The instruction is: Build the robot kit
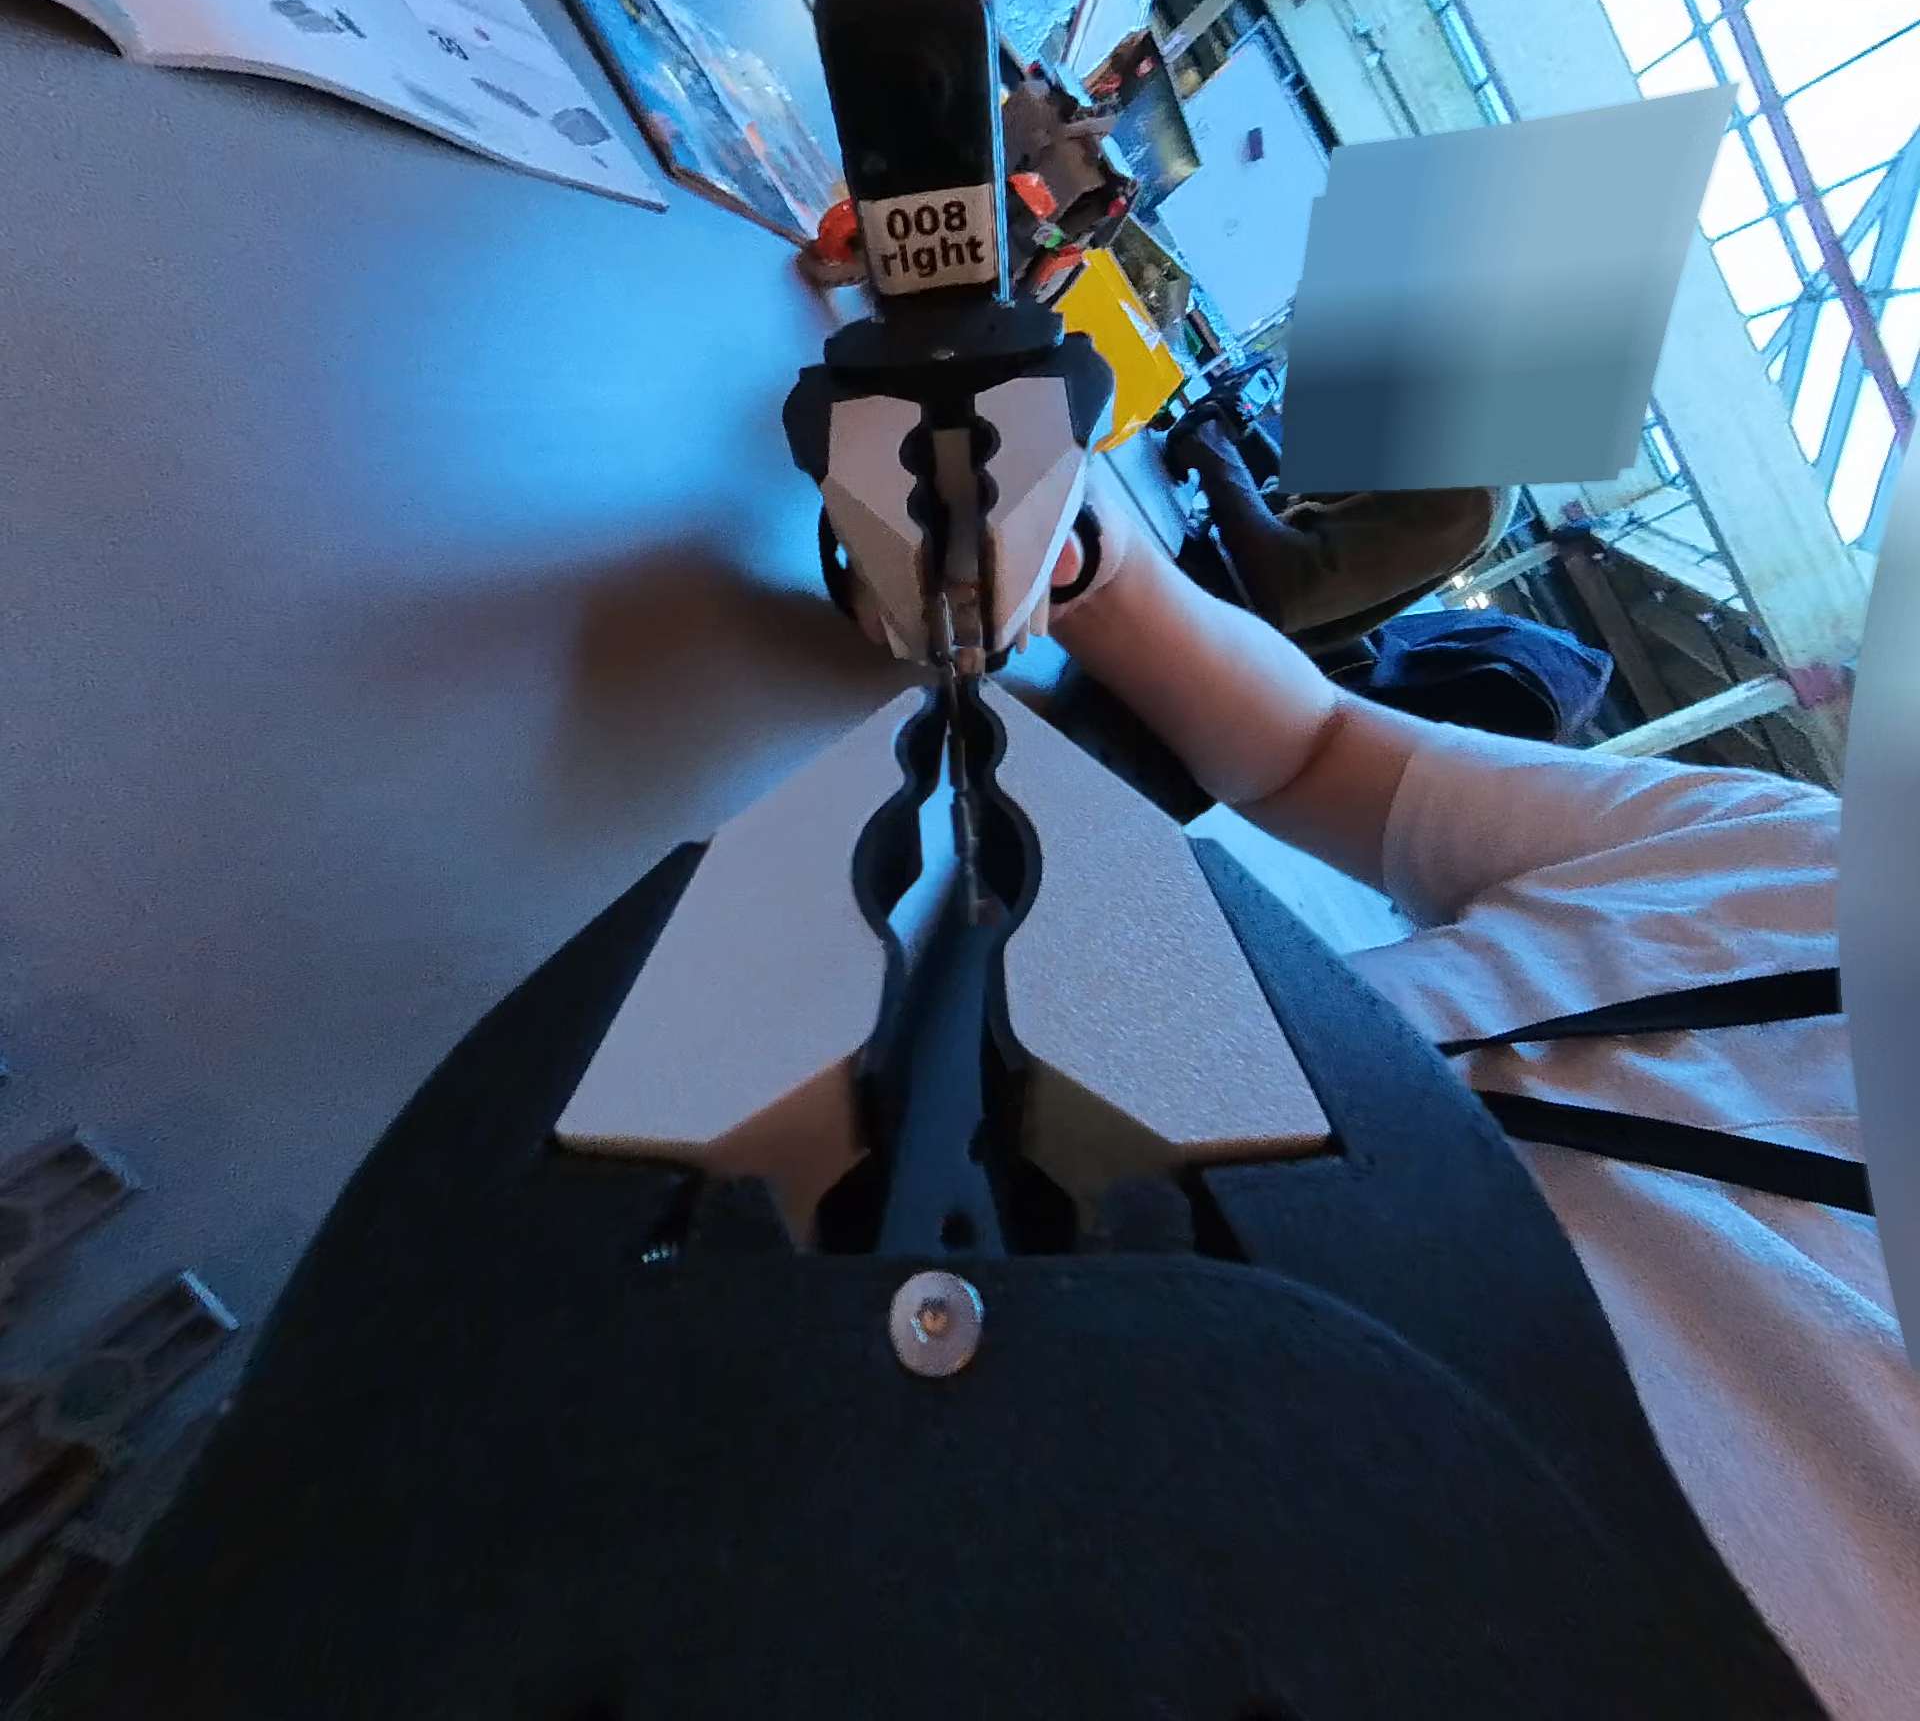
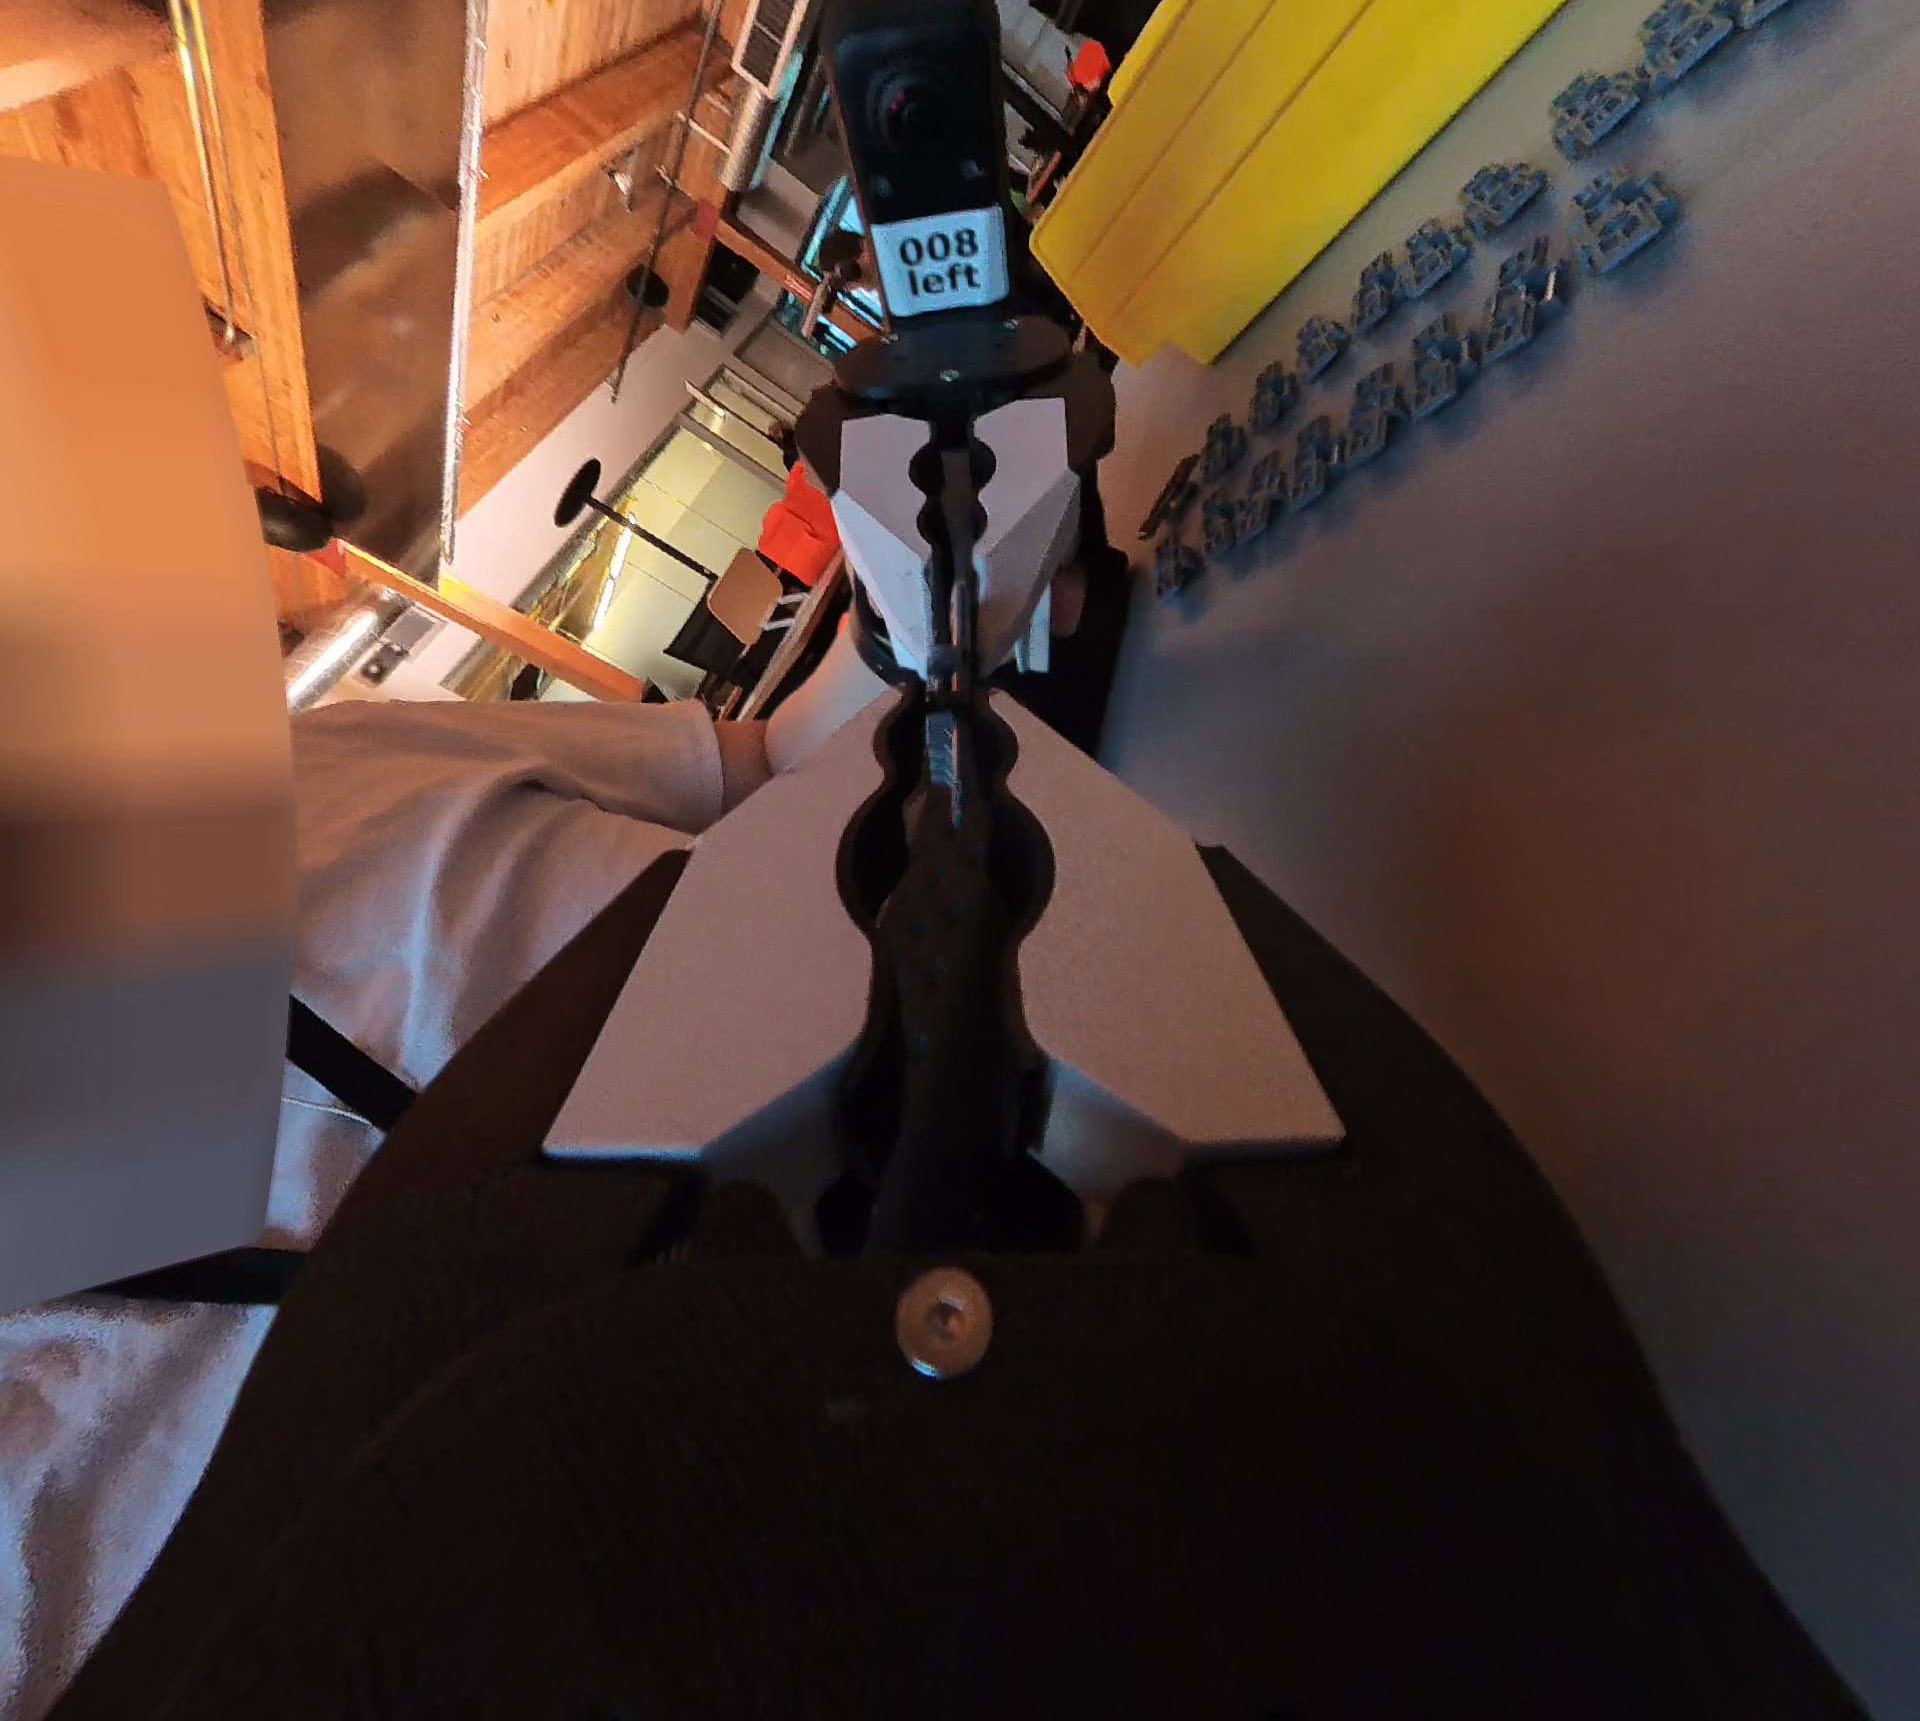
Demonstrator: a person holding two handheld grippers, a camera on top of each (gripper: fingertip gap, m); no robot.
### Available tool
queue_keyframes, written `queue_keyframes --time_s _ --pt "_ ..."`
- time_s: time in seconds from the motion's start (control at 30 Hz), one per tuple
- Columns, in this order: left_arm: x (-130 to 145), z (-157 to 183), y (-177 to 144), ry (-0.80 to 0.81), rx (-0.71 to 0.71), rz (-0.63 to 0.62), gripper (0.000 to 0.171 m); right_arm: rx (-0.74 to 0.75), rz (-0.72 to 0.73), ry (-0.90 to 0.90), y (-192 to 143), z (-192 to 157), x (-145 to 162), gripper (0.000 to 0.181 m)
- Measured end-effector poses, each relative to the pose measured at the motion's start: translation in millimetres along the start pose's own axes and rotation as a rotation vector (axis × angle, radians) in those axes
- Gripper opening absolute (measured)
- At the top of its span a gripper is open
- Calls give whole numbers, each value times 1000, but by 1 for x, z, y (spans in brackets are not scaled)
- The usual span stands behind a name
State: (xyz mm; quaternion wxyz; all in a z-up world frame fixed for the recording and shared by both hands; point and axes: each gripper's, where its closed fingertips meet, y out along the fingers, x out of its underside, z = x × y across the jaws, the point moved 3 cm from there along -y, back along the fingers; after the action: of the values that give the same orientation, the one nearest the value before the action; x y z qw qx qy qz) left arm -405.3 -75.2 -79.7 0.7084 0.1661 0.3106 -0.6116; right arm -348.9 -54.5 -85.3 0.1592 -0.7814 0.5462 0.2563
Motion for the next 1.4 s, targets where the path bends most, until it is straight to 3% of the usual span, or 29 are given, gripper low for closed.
queue_keyframes --time_s 0.3,0.43,0.5,0.57,0.6,0.63,0.77,0.97,1.03,1.1,1.17,1.2,1.23,1.3,1.4 --pt "-11 -1 -16 -13 -2 170 0 -27 108 -12 0 -3 -16 18" --pt "-16 2 -25 -16 34 232 0 -27 31 -51 18 -2 -15 0" --pt "-19 3 -31 -35 70 269 2 -47 47 -44 23 -2 -19 0" --pt "-24 3 -36 -57 103 324 38 -53 75 -38 26 -1 -24 0" --pt "-26 3 -39 -51 104 349 50 -45 83 -46 28 0 -25 0" --pt "-28 2 -41 -38 88 360 50 -35 93 -63 29 1 -26 0" --pt "-30 -3 -43 -38 50 370 36 -4 165 -126 33 0 -35 0" --pt "-34 -8 -46 -23 10 390 34 12 154 -143 49 5 -35 0" --pt "-33 -5 -46 16 8 367 6 18 150 -150 55 5 -34 0" --pt "-34 -5 -49 61 -36 368 6 19 157 -159 58 6 -36 0" --pt "-39 2 -59 55 -19 420 6 -22 161 -175 60 0 -37 4" --pt "-45 9 -70 51 14 484 6 -27 168 -197 59 -3 -41 15" --pt "-49 16 -83 51 41 540 5 8 183 -246 56 -3 -47 24" --pt "-50 26 -107 50 39 576 6 180 192 -400 47 8 -61 24" --pt "-49 41 -137 106 -49 566 6 500 21 -633 41 44 -70 17"
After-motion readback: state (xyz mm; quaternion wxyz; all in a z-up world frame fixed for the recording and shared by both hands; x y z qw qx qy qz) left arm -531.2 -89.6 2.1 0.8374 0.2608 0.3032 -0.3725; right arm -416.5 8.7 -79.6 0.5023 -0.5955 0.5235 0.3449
